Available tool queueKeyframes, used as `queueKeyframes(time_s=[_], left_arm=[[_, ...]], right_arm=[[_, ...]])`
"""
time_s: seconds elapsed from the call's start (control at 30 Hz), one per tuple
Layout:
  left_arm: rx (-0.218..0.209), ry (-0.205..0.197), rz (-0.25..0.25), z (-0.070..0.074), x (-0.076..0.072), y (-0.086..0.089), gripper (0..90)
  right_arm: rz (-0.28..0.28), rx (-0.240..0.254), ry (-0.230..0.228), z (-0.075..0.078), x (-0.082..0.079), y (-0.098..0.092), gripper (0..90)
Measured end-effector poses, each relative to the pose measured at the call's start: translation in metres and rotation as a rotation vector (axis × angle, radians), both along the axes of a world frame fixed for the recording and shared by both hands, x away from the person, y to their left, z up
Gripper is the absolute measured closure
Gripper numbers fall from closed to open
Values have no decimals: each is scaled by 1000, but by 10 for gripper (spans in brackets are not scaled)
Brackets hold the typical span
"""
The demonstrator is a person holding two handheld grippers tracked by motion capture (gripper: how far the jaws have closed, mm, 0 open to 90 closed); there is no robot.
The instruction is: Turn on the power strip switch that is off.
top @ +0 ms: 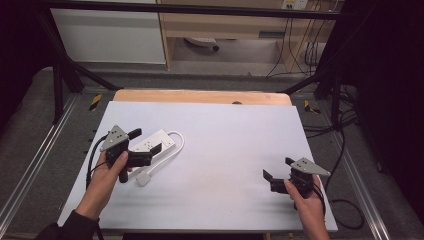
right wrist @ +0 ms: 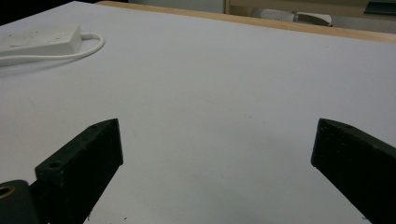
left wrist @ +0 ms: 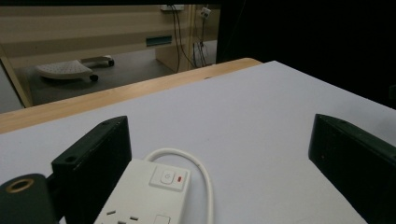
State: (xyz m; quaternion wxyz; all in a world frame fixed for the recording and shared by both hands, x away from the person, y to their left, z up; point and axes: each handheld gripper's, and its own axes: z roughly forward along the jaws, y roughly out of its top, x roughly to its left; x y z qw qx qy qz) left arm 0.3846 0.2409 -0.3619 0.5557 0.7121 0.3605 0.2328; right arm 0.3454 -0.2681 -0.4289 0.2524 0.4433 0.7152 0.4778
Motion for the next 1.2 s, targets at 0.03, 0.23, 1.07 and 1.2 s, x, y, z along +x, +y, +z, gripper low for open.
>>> queueKeyframes(time_s=[0.03, 0.23, 1.07, 1.2], left_arm=[[0, 0, 3, 1, -2, 2, 58], [6, 1, 21, 3, -14, 16, 59], [-1, 60, 106, -24, -53, 68, 59], [-5, 69, 126, -35, -57, 74, 61]], right_arm=[[0, 1, 2, 0, 0, 0, 27], [5, 0, 4, -1, 1, 1, 27], [6, -4, 11, -2, 2, 2, 27], [4, -6, 9, -2, 2, 2, 27]])
